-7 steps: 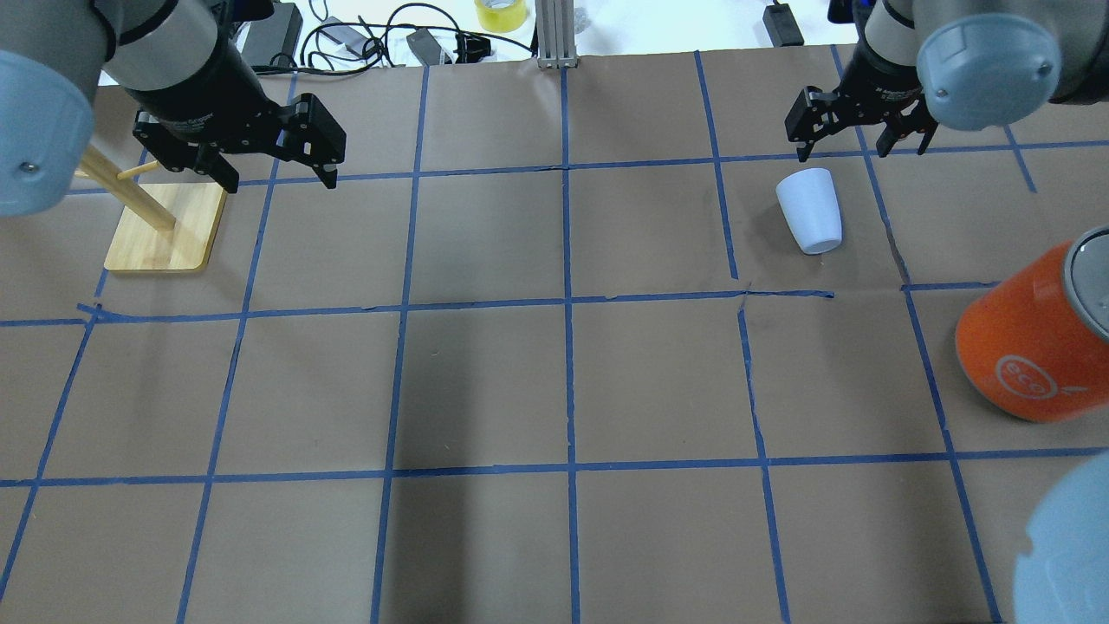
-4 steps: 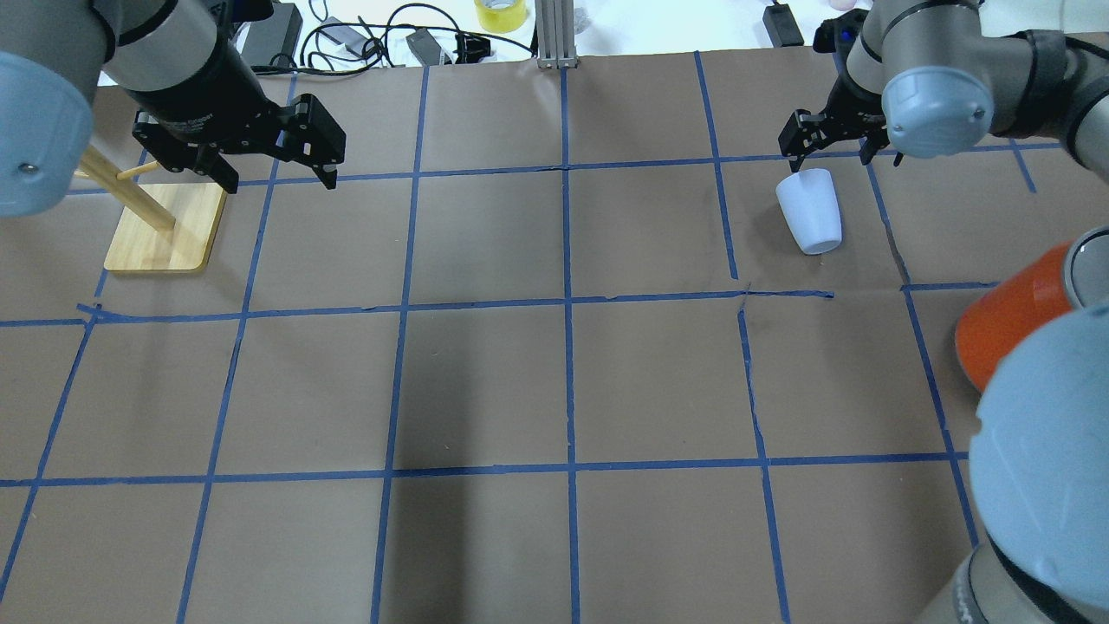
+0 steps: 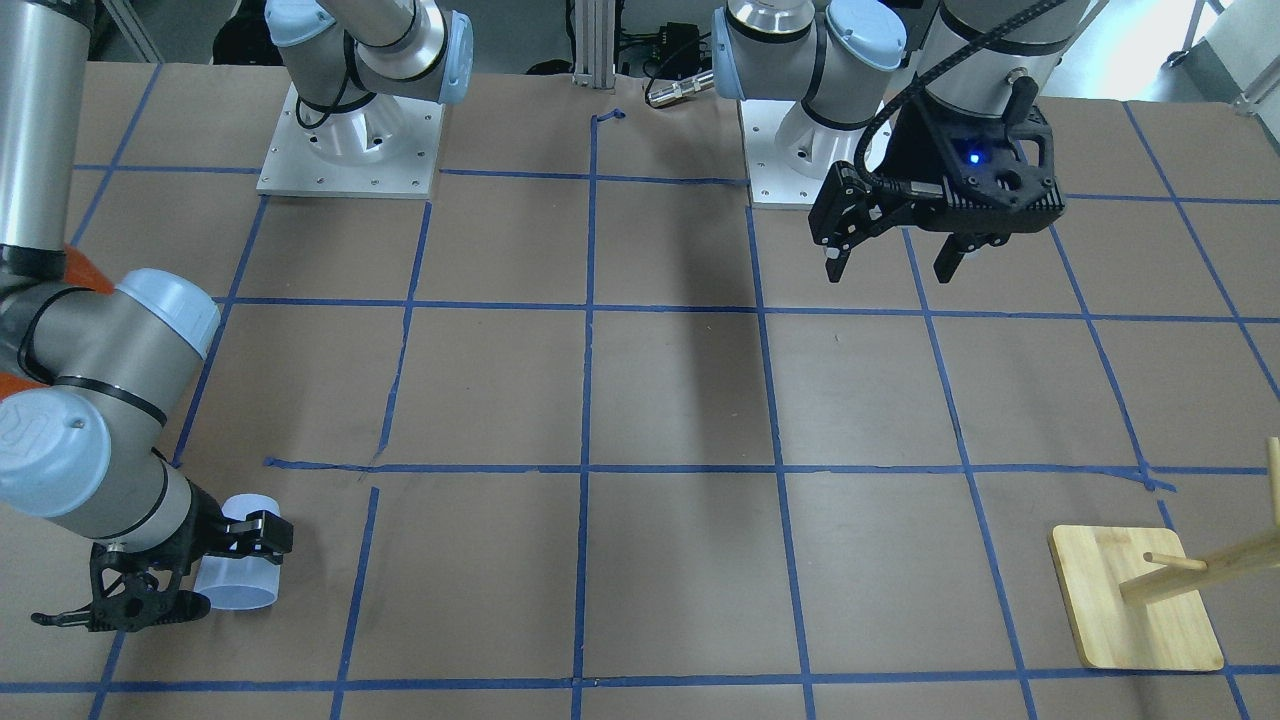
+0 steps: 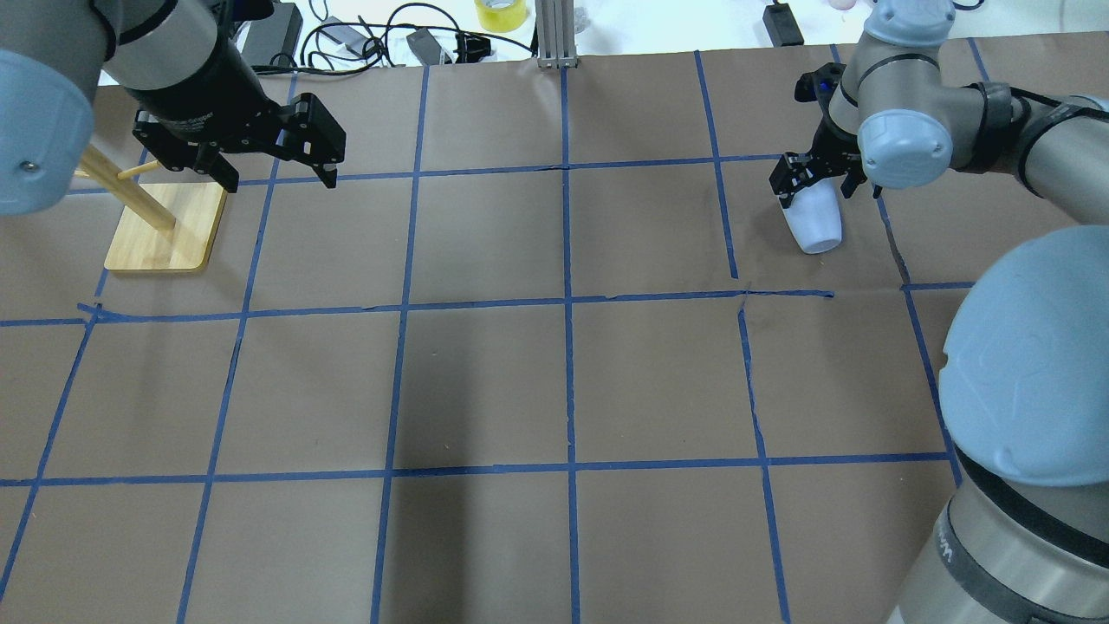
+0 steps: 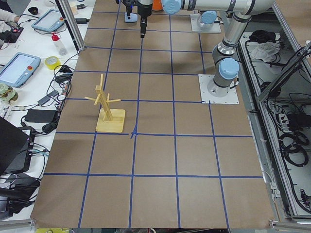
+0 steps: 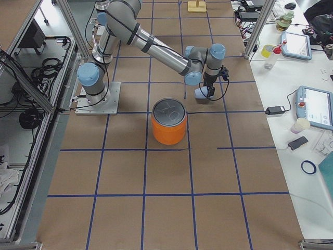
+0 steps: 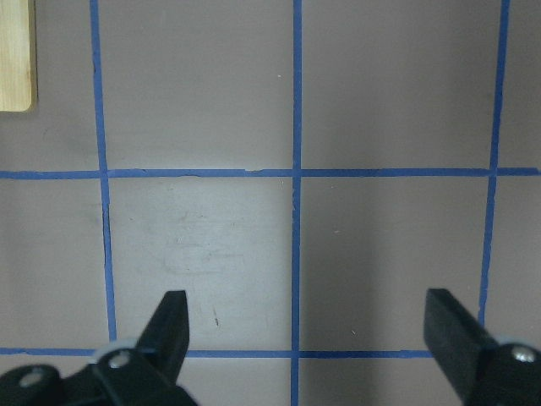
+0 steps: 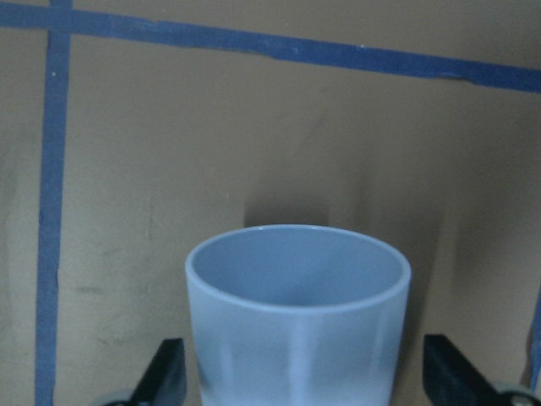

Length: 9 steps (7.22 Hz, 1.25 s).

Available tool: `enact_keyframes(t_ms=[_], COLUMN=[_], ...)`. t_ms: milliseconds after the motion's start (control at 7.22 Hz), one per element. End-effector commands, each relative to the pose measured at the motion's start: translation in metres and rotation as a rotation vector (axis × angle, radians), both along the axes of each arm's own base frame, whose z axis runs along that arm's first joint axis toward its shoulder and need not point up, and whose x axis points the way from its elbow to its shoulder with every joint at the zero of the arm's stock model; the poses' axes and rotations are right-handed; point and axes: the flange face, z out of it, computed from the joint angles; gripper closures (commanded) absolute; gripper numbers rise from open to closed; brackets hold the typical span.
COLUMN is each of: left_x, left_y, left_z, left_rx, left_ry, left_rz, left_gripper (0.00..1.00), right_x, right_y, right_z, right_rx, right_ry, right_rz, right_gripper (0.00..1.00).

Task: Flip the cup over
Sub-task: 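Lower the right gripper onto the white cup and grasp its base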

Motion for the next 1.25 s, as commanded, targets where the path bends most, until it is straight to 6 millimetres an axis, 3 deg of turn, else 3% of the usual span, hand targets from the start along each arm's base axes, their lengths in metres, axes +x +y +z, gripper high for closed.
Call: enact_keyframes(t_ms=[0, 277, 415, 554, 692, 831, 1108], left_x=[0.0, 0.0, 0.0, 0.0, 0.0, 0.0, 0.0], left_y=[0.0, 0.0, 0.0, 0.0, 0.0, 0.0, 0.0], left_z=[0.0, 0.0, 0.0, 0.0, 0.0, 0.0, 0.0], left_rx=[0.0, 0.0, 0.0, 0.0, 0.0, 0.0, 0.0], left_ry=[0.0, 0.001, 0.0, 0.0, 0.0, 0.0, 0.0], left_rz=[0.001, -0.001, 0.001, 0.0, 0.001, 0.001, 0.001], left_gripper=[0.0, 0.0, 0.0, 0.0, 0.0, 0.0, 0.0], right_x=[0.0, 0.001, 0.0, 0.0, 0.001, 0.014, 0.083], right_y=[0.001, 0.0, -0.001, -0.002, -0.006, -0.003, 0.004], right_z=[-0.015, -0.019, -0.018, -0.01, 0.0, 0.025, 0.054], right_rx=[0.022, 0.019, 0.017, 0.006, -0.013, -0.048, -0.109], right_ry=[-0.004, -0.004, -0.003, 0.0, 0.001, -0.016, -0.073], right_rz=[0.005, 0.0, 0.0, -0.003, 0.0, 0.03, 0.251], right_gripper=[0.0, 0.16, 0.33, 0.42, 0.43, 0.42, 0.42])
